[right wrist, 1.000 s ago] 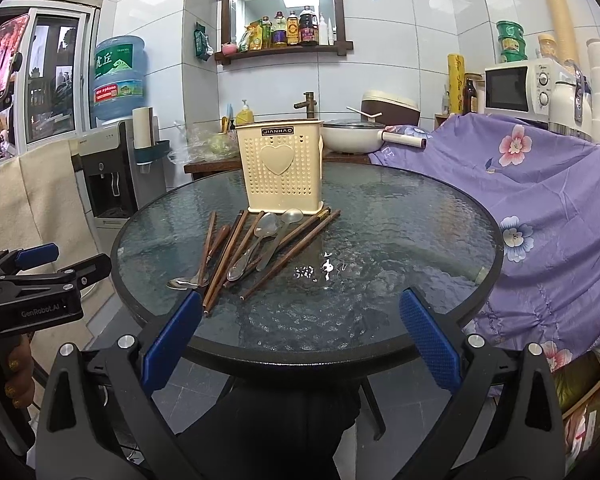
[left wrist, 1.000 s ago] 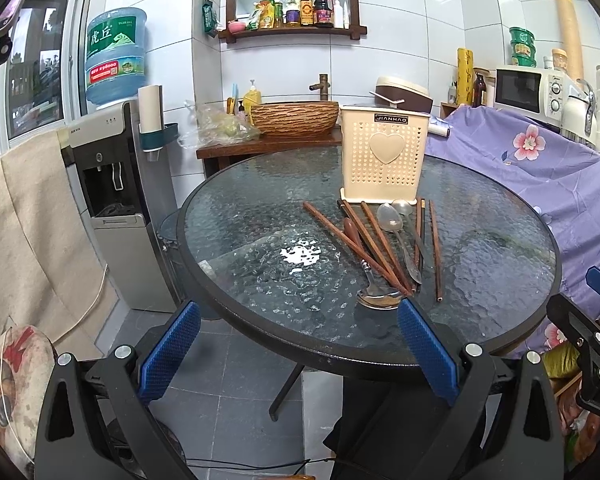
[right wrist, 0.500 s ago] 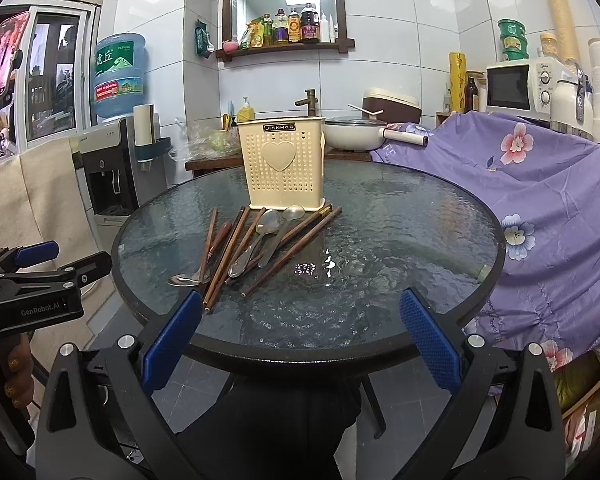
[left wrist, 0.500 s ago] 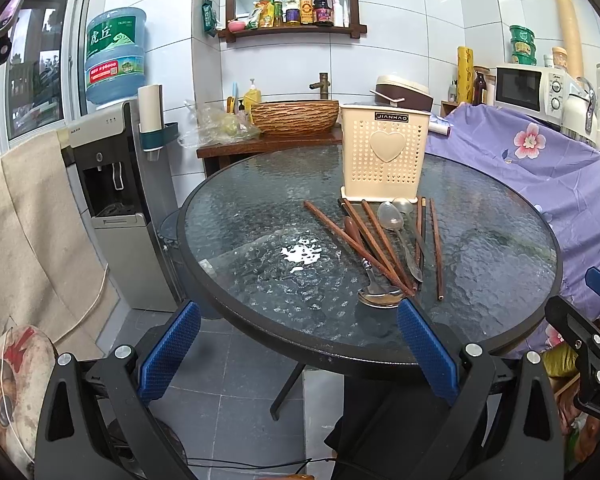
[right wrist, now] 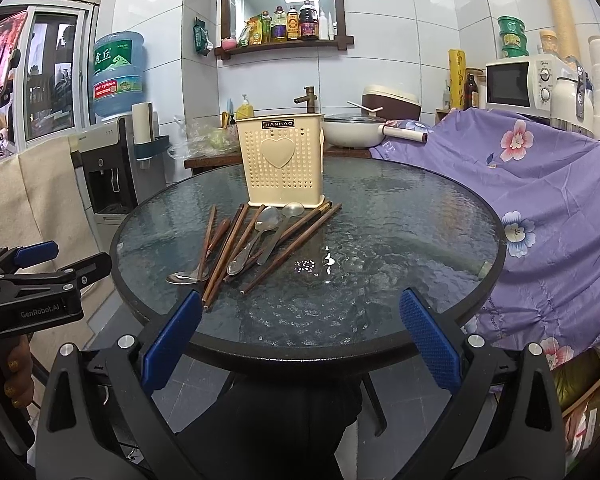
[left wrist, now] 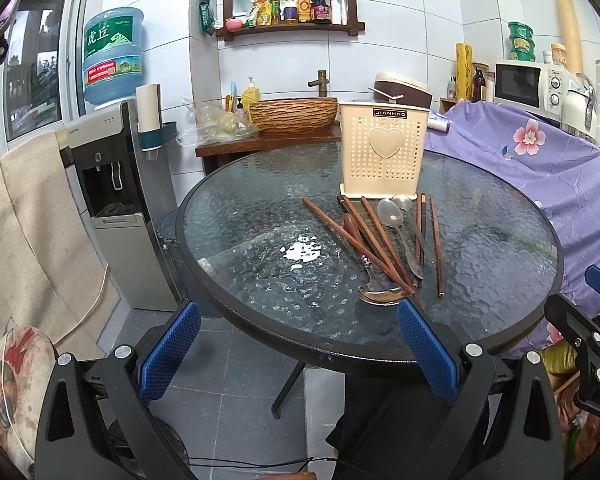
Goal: Organize utensils
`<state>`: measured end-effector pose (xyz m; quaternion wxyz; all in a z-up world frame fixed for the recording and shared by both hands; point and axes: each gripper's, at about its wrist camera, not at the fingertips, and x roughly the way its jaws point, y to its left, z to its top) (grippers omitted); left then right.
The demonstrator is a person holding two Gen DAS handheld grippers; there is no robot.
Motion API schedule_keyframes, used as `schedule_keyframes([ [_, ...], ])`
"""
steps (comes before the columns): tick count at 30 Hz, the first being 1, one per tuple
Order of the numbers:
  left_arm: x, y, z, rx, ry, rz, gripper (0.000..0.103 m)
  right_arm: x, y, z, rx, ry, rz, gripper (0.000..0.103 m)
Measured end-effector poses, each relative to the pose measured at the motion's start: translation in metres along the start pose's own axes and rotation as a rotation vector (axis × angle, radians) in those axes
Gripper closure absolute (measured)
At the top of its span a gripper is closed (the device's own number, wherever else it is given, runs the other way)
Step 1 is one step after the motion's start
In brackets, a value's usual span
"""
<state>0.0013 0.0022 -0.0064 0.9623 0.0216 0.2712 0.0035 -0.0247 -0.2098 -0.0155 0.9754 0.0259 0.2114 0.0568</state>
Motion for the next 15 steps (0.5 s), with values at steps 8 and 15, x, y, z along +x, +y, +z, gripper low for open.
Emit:
schedule_keyframes([
  [8, 0.0025, -0.0018, -0.0004, 0.008, 0.007, 0.001, 0.006, 0.0027, 0.0, 0.0012, -0.007, 0.004, 0.001, 0.006],
  [15, 0.0038, -0.0038, -0.001, 0.016, 0.011, -0.014, 0.006, 0.0029, 0.0008, 0.0011, -0.007, 0.004, 0.001, 0.006],
])
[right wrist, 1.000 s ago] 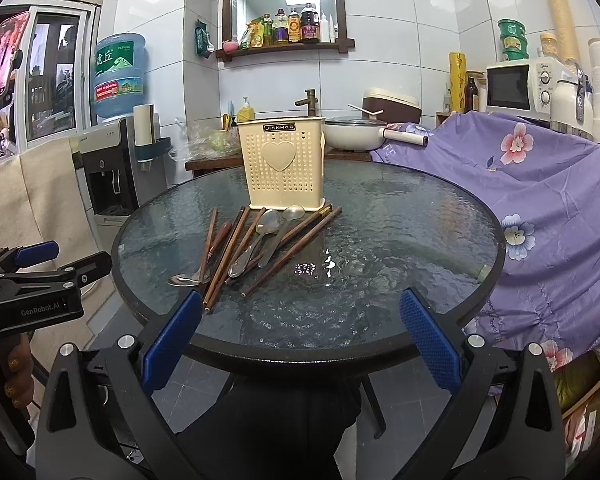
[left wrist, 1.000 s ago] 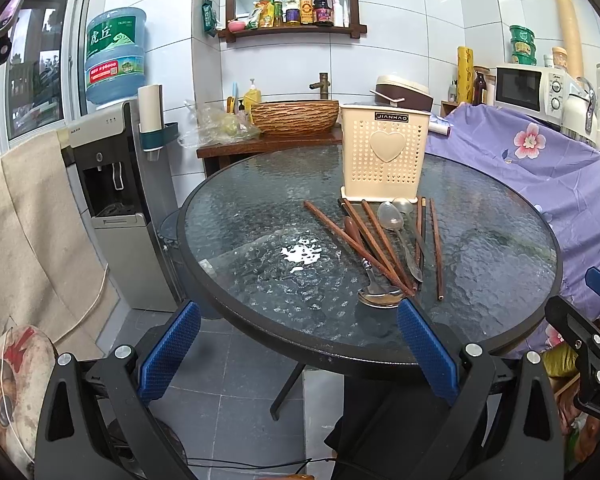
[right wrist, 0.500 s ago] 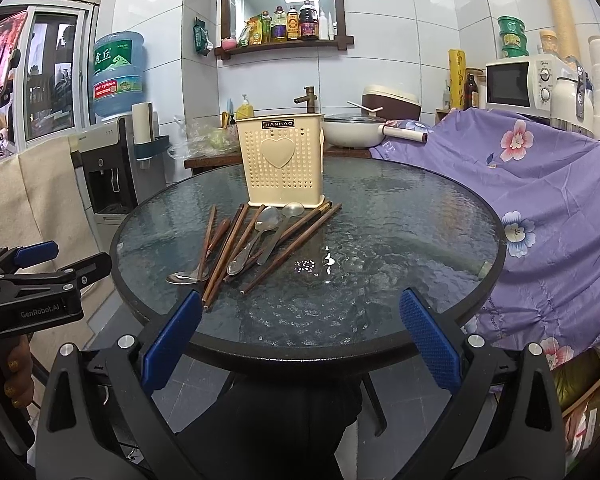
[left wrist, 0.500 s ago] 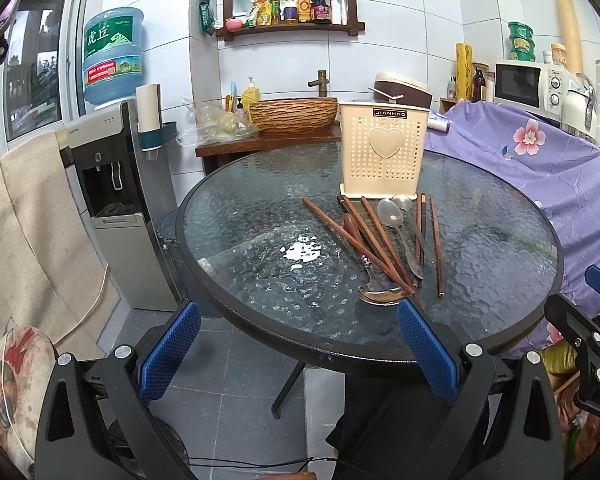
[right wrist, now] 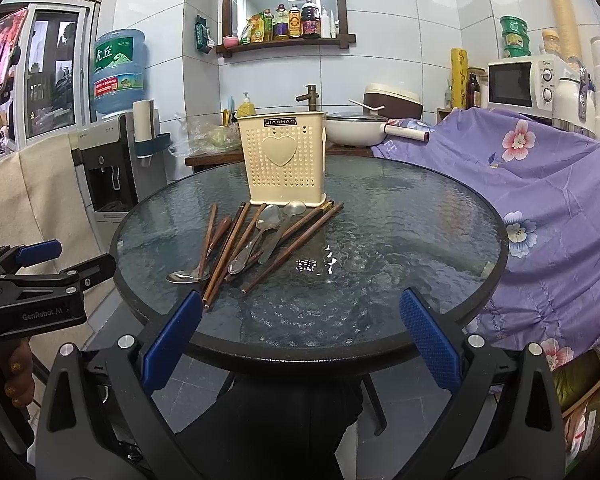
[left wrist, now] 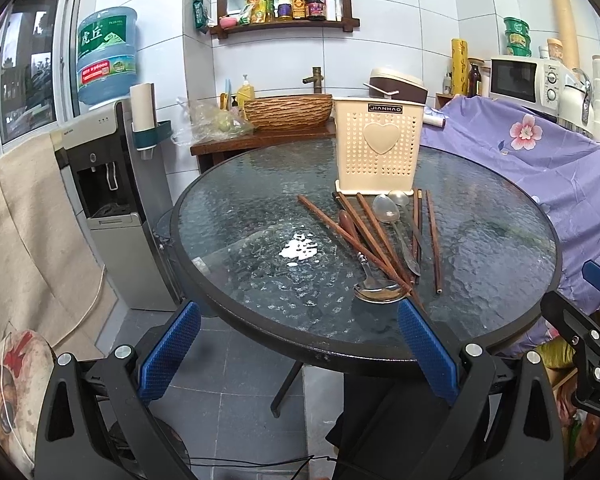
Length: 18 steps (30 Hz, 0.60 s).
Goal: Organize utensils
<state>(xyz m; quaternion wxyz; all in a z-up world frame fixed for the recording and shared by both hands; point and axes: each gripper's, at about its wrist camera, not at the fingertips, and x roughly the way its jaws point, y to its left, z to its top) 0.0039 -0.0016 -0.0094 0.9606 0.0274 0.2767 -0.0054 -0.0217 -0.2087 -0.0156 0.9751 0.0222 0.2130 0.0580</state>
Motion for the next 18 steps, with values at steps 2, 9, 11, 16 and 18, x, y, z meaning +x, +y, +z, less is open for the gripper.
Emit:
schedule_keyframes([
  [2, 0.001, 0.0, 0.0, -0.002, 0.002, -0.007, 0.006, 0.001, 0.0, 0.0, -0.003, -0.001, -0.002, 0.006],
  [9, 0.015, 0.007, -0.002, -0.029, 0.044, -0.039, 0.006, 0.015, -0.003, -0.001, 0.018, 0.037, 0.014, 0.006],
  [11, 0.022, 0.01, -0.001, -0.025, 0.058, -0.028, 0.006, 0.026, -0.007, 0.001, 0.03, 0.071, 0.016, 0.006],
  [16, 0.047, 0.019, 0.009, -0.006, 0.104, 0.0, 0.013, 0.058, -0.023, 0.01, 0.095, 0.178, 0.022, 0.008],
  [18, 0.058, 0.025, 0.018, -0.034, 0.134, -0.039, 0.019, 0.068, -0.028, 0.017, 0.107, 0.194, 0.019, 0.017],
])
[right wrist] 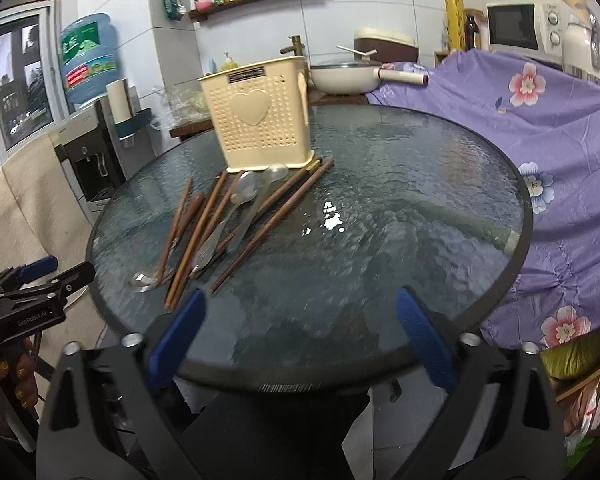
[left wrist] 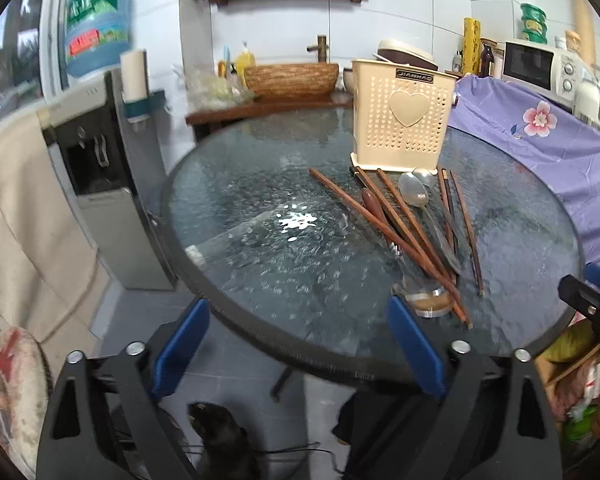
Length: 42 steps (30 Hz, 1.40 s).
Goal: Organize utensils
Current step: 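Lower both tools toward the chopsticks lying beside the cream holder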
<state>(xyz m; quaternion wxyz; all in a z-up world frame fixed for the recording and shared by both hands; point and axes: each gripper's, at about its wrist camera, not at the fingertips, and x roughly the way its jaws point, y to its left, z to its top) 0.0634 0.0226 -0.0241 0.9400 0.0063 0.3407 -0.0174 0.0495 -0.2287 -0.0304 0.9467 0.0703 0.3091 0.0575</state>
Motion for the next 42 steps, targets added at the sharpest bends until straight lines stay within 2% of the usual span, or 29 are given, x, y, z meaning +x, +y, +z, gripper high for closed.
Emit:
schedule_keyframes([
  [2, 0.008, 0.004, 0.011, -0.019, 0.021, -0.03, 0.026, 0.008, -0.003, 0.011, 0.009, 0.021, 0.008, 0.023],
  [6, 0.03, 0.003, 0.04, -0.018, 0.064, -0.091, 0.032, 0.034, -0.009, 0.038, 0.016, 0.072, 0.021, 0.032],
  [8, 0.044, 0.002, 0.054, -0.01, 0.088, -0.107, 0.04, 0.053, -0.013, 0.054, 0.024, 0.111, 0.016, 0.038],
  [11, 0.067, 0.001, 0.072, -0.008, 0.135, -0.102, 0.05, 0.076, -0.019, 0.073, 0.055, 0.16, 0.027, 0.045],
  [18, 0.112, 0.006, 0.108, -0.042, 0.212, -0.092, 0.059, 0.134, -0.023, 0.118, 0.11, 0.254, 0.012, 0.06],
  [22, 0.136, 0.006, 0.122, -0.052, 0.27, -0.097, 0.067, 0.162, -0.02, 0.13, 0.088, 0.293, -0.04, 0.063],
  [27, 0.158, 0.009, 0.131, -0.085, 0.321, -0.082, 0.073, 0.187, -0.028, 0.139, 0.149, 0.348, -0.066, 0.071],
  [31, 0.163, 0.003, 0.133, -0.073, 0.325, -0.066, 0.075, 0.197, -0.026, 0.144, 0.156, 0.358, -0.074, 0.073],
  [35, 0.167, 0.004, 0.134, -0.114, 0.342, -0.062, 0.08, 0.209, -0.027, 0.15, 0.171, 0.365, -0.088, 0.076],
  [42, 0.168, -0.002, 0.133, -0.13, 0.319, -0.024, 0.081, 0.223, -0.029, 0.149, 0.196, 0.355, -0.117, 0.077],
])
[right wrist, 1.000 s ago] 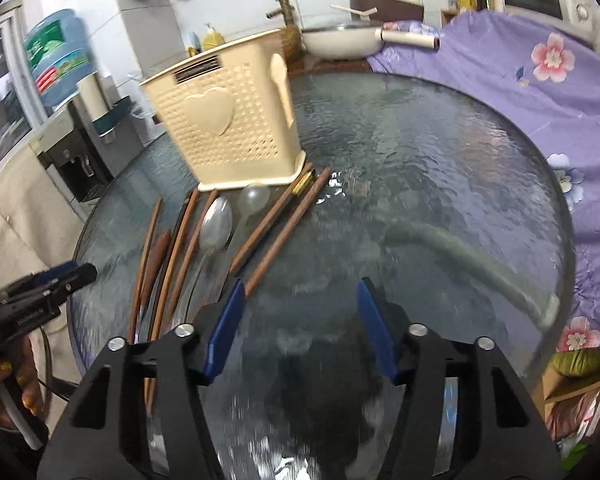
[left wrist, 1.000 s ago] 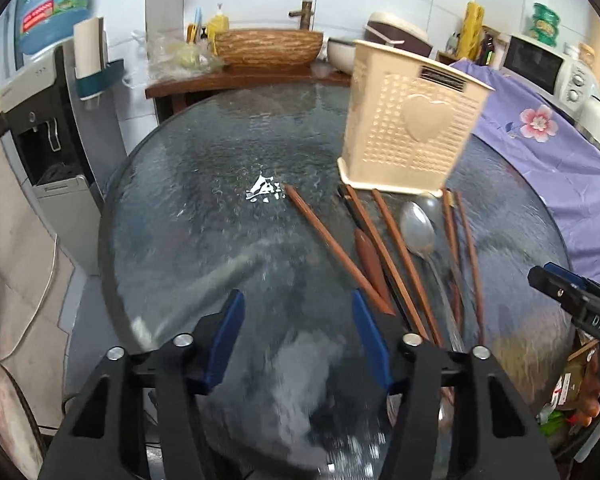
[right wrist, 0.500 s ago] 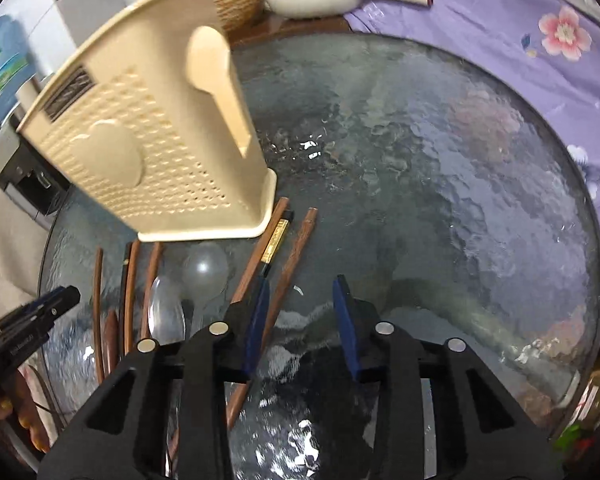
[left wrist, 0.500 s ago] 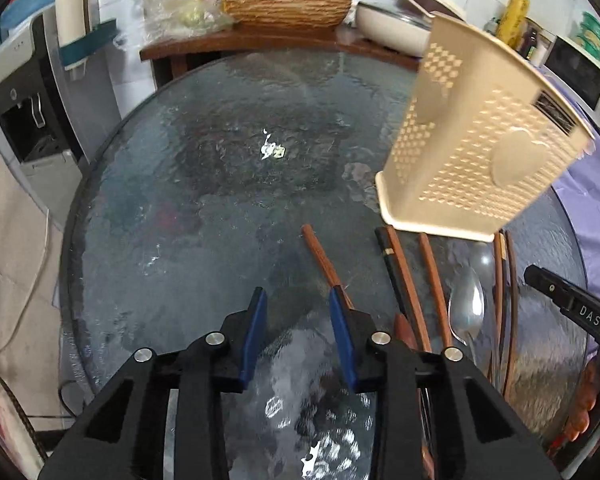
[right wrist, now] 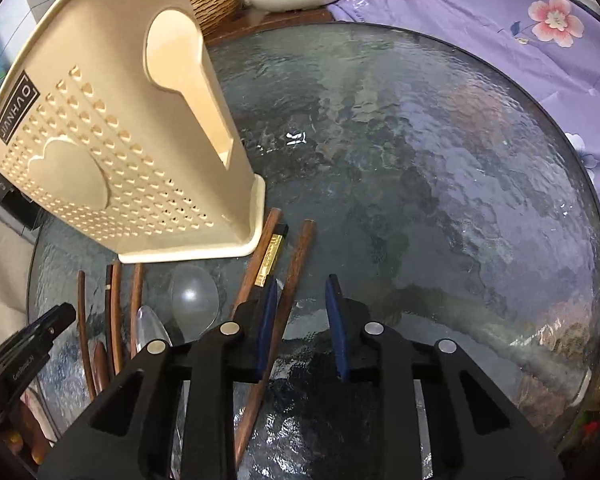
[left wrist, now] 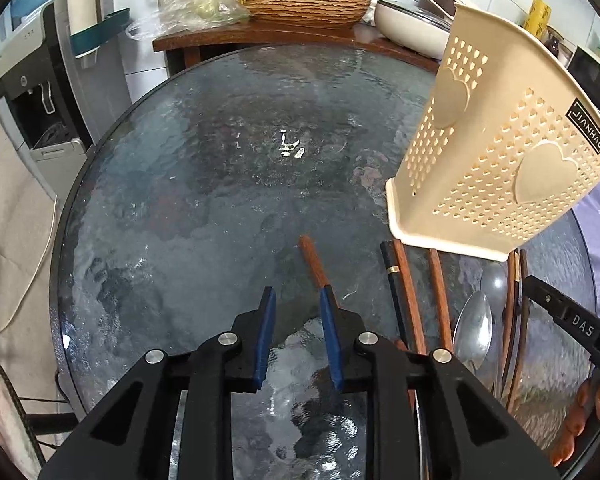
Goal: Organize utensils
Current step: 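Lower both tools toward the chopsticks lying beside the cream holder, then close the left tool on a brown chopstick while the right tool grasps another chopstick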
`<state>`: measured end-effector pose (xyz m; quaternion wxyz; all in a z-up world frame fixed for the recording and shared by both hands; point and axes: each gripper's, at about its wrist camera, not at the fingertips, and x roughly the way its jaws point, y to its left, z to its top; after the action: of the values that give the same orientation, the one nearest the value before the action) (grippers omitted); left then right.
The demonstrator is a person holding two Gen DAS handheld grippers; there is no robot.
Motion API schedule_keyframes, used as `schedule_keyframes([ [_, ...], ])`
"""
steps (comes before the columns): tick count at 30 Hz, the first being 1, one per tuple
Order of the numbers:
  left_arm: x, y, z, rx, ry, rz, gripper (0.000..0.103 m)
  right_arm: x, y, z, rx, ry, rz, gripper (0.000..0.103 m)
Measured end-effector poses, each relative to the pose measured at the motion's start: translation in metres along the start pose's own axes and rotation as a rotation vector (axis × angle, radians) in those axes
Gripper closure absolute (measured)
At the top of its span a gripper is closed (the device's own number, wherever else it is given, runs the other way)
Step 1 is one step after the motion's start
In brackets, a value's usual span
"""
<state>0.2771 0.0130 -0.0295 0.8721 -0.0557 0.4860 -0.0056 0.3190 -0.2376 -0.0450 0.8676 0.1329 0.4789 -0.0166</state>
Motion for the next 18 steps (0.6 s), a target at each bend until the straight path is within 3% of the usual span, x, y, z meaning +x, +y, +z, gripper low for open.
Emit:
schedule_keyframes([
  [11, -0.002, -0.016, 0.0, -0.005, -0.029, 0.006, 0.081, 0.001, 0.007, -0.004, 0.006, -0.011, -0.018, 0.078],
  [18, 0.007, -0.03, -0.005, 0.023, -0.007, 0.031, 0.083, 0.003, 0.011, -0.004, -0.007, -0.012, -0.046, 0.086],
])
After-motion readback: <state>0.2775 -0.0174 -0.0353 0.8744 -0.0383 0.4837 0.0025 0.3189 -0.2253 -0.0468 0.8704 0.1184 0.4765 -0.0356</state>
